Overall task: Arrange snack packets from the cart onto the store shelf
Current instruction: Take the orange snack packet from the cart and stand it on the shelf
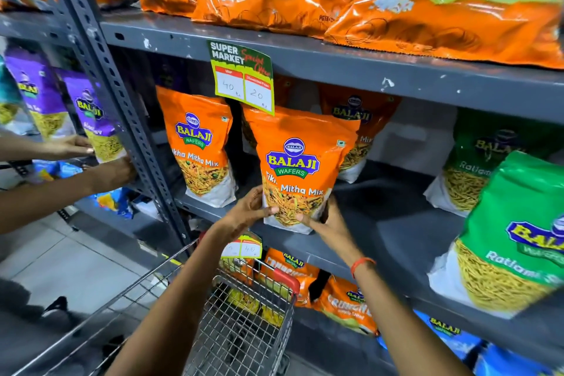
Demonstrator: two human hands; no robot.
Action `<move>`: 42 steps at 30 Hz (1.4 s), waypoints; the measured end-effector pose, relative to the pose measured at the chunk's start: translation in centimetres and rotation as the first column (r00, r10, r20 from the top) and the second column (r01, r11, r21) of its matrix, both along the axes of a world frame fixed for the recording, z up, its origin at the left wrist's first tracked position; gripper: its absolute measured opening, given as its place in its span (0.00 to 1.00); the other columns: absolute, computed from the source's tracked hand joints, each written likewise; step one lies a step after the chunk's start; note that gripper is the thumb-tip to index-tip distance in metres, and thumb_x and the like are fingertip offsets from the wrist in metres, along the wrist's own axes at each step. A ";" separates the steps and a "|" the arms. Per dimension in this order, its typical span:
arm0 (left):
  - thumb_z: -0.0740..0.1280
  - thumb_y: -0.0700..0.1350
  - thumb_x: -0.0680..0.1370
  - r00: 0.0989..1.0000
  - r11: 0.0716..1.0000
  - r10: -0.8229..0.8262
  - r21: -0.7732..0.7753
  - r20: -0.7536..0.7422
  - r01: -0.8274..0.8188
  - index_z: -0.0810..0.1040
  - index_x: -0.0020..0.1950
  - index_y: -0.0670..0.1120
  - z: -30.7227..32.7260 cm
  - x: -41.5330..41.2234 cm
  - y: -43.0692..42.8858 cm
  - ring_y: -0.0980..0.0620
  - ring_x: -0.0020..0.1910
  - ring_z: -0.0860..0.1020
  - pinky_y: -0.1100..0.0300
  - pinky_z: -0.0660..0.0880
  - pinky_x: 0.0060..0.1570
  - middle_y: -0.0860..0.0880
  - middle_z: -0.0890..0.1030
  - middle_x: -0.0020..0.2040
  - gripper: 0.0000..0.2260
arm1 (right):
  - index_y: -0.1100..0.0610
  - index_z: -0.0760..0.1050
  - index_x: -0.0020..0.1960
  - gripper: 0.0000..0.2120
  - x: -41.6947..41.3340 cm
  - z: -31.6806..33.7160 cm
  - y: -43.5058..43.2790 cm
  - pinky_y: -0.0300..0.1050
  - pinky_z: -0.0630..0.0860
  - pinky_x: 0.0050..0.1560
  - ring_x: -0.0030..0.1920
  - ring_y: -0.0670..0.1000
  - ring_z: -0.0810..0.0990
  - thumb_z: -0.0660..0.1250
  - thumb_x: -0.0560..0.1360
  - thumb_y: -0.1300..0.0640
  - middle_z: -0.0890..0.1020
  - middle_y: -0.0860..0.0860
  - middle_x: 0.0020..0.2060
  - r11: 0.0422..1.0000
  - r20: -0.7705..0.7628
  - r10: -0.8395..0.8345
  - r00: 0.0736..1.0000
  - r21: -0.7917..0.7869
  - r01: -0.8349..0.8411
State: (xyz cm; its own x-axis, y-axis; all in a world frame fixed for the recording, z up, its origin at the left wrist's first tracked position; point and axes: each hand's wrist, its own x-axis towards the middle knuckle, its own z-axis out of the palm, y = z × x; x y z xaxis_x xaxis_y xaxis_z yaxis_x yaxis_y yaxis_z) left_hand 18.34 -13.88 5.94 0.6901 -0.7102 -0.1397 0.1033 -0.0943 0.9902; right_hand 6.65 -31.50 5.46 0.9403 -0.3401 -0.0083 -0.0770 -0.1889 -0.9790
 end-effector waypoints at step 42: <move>0.66 0.51 0.74 0.990 0.973 -0.116 0.210 0.086 0.095 0.46 0.75 0.51 2.2 -4.8 -0.9 0.47 0.76 0.53 0.44 0.56 0.74 0.48 0.52 0.78 0.37 | 0.52 0.50 0.74 0.50 -6.0 2.3 0.1 0.56 0.67 0.68 0.72 0.57 0.65 0.73 0.63 0.38 0.65 0.54 0.73 0.963 -0.122 -0.267 0.956 -0.071 0.260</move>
